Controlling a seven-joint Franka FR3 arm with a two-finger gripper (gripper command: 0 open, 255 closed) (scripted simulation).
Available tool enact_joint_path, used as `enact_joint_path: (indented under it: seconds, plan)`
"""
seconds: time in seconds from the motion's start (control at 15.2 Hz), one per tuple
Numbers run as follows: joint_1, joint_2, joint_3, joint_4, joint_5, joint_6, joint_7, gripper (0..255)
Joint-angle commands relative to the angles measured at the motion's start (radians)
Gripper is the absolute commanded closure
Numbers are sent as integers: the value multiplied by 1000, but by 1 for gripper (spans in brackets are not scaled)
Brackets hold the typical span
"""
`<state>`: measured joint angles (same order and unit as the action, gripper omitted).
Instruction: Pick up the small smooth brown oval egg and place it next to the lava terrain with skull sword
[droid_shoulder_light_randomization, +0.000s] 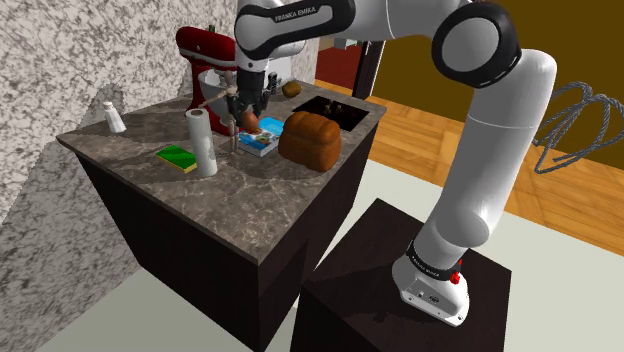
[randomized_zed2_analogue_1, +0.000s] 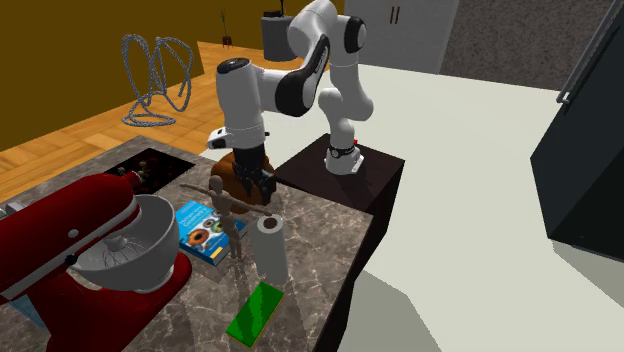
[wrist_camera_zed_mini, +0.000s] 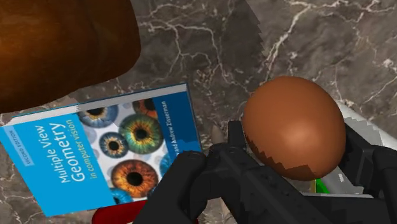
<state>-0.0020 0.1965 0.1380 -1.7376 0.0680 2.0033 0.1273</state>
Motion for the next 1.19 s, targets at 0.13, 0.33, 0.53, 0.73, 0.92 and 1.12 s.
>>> enact_joint_path:
  seconds: [0.13,0.33,0.53,0.73,0.92,1.12]
  plan:
    - [-52,20,-33,30,11,-17,-89,255]
    - [-91,47,-57,70,18,-36,-153,255]
    - [-130,83,-79,123,24,-59,-214,255]
    - [-169,127,-99,189,30,-87,-273,255]
    - [-208,181,-117,270,37,-120,-329,255]
    - [-248,245,-133,369,43,-161,-381,255]
